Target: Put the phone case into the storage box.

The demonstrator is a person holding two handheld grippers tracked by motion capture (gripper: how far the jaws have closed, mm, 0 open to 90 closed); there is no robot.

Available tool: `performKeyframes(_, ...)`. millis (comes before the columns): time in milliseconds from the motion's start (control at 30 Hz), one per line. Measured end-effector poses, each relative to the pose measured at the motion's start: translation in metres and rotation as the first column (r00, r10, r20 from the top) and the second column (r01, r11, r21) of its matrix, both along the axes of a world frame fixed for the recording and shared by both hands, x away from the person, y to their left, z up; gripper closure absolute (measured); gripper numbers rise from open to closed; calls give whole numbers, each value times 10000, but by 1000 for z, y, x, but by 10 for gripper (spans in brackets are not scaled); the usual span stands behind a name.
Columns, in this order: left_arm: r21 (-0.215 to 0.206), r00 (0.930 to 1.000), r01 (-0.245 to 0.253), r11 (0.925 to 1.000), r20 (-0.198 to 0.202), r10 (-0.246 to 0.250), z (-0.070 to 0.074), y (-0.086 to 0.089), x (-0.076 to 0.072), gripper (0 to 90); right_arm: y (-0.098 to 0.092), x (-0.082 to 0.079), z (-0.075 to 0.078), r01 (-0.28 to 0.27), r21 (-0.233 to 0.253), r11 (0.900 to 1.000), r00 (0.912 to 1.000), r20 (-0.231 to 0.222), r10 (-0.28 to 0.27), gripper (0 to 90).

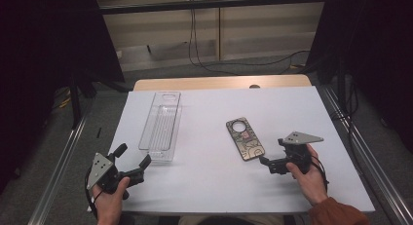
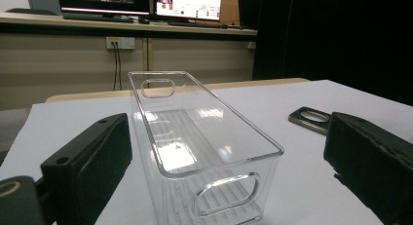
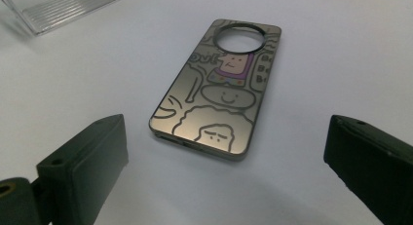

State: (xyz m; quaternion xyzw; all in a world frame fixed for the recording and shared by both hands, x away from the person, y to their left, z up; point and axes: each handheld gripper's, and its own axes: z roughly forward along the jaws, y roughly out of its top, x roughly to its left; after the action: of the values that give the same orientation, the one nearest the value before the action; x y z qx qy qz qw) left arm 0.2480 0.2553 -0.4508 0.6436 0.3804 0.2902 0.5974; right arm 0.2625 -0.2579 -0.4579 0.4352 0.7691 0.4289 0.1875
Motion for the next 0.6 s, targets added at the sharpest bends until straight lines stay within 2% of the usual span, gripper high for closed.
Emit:
performKeyframes(167, -5, 10000, 37, 10000, 0, -37, 0, 0, 0, 37, 6, 5, 3, -232, -226, 9995, 9997, -45, 231, 15)
performKeyframes(233, 91, 10000, -76, 9999, 12, 76, 0, 0, -1, 36, 10, 10, 6, -295, -246, 9993, 9992, -286, 288, 14)
performKeyframes(333, 53, 10000, 66, 10000, 35, -66, 0, 1, -2, 37, 15, 17, 9, -574, -394, 9976, 9976, -420, 557, 14)
performKeyframes(400, 70, 10000, 17, 10000, 1, -17, 0, 0, -2, 37, 19, 19, 11, -545, -464, 9974, 9981, -304, 531, 20)
performKeyframes(500, 99, 10000, -14, 9999, 4, 14, 0, 0, -2, 37, 23, 23, 11, -618, -576, 9964, 9975, -364, 598, 22)
performKeyframes(600, 77, 10000, 32, 10000, -3, -32, 0, 1, -1, 37, 28, 31, 13, -748, -611, 9953, 9956, -604, 711, 21)
